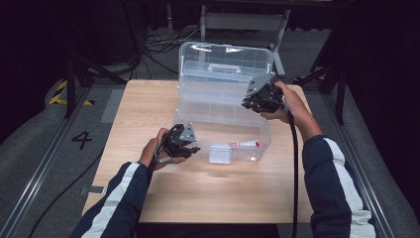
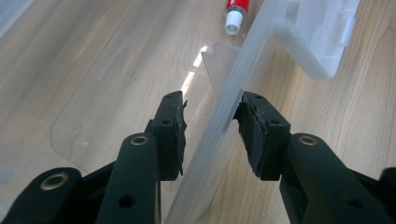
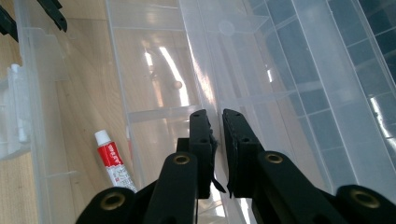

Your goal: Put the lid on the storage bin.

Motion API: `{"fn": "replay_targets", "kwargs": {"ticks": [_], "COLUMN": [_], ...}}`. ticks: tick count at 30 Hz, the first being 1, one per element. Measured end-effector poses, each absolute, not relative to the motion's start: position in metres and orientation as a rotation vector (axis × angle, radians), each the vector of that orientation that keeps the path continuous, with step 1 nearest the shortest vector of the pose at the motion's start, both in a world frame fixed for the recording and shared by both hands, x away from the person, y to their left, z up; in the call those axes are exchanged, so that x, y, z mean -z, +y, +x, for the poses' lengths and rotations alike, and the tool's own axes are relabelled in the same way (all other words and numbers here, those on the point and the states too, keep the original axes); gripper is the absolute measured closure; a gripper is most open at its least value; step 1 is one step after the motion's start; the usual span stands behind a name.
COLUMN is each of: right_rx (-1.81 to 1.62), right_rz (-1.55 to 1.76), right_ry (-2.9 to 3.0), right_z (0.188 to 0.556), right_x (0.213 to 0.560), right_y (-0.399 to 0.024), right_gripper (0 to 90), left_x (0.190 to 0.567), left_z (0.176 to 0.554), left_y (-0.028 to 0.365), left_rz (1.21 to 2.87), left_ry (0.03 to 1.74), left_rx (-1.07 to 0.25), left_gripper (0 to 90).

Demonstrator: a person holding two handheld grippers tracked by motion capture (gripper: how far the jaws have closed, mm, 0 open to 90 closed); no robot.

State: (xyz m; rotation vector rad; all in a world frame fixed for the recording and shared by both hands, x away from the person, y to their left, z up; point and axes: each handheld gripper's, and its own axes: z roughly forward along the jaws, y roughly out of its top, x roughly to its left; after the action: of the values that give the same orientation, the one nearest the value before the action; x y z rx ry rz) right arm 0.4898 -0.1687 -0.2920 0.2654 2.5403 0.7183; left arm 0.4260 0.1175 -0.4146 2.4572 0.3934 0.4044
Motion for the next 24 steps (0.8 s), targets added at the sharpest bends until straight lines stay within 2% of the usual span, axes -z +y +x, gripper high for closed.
{"fn": "replay_targets", "kwargs": {"ticks": [24], "right_rx": [-0.711], "right_rz": [0.271], "right_ry": [2.523], "right_z": [0.473], "right_x": [0.298], "right_y": [-0.166], "right_gripper": [80.5], "left_x": [0.413], "left_z": [0.427], "left_y": [0.116], "left_rz": [2.495], "left_ry": [0.365], "left_rx": [-0.41], "left_gripper": [62.5]}}
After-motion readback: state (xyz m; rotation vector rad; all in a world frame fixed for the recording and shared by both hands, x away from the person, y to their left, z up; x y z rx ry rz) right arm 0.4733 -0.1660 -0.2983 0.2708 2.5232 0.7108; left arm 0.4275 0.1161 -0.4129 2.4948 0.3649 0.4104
